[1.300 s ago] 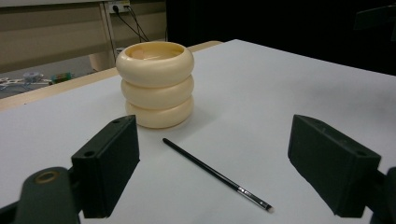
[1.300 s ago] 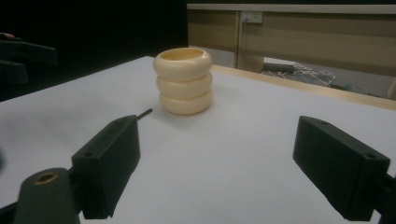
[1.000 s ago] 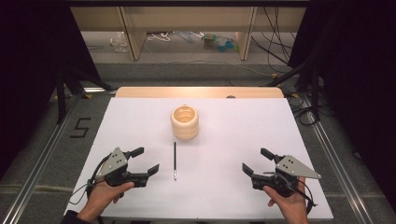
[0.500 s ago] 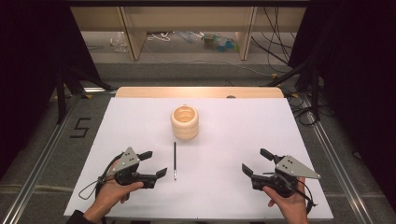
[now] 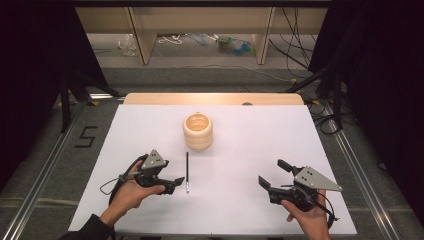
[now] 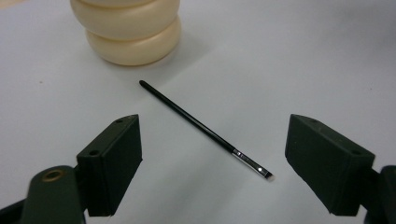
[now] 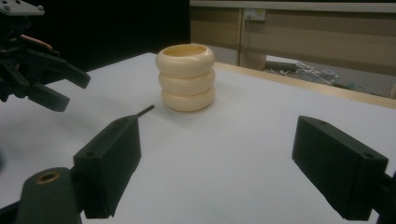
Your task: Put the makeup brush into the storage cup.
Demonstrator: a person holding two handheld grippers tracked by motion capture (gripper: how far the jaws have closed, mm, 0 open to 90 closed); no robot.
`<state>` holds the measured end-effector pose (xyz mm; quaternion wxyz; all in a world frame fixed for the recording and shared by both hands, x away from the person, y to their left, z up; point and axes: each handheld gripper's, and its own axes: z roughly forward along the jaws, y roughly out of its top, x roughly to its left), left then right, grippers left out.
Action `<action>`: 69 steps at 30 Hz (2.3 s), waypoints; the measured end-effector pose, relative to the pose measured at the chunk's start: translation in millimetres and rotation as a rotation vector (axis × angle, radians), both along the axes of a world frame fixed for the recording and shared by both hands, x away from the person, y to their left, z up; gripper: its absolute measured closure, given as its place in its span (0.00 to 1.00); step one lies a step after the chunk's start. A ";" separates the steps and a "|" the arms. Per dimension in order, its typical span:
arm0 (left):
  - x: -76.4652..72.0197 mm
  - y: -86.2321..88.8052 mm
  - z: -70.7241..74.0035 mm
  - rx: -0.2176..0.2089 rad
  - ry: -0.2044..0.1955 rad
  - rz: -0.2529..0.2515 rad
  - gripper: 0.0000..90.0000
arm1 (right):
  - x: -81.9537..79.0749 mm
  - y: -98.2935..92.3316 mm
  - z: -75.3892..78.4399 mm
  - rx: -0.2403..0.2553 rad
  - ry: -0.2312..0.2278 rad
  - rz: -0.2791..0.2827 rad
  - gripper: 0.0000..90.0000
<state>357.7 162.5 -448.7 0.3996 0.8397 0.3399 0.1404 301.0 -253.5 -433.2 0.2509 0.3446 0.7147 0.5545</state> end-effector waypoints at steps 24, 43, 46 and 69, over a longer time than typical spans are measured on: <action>48.9 -44.5 -1.9 0.245 0.161 -0.080 0.24 | 0.0 4.1 -0.2 0.005 0.029 0.023 0.18; 66.7 -53.1 -15.0 0.302 0.279 -0.071 0.41 | 0.2 6.9 -1.0 -0.001 0.021 0.042 0.20; 68.8 -54.2 -16.2 0.325 0.300 -0.083 0.45 | 0.3 6.8 -1.1 -0.001 0.021 0.042 0.20; 76.2 -58.7 -14.7 0.417 0.311 -0.104 0.71 | 0.6 8.0 -1.9 0.012 0.034 0.057 0.20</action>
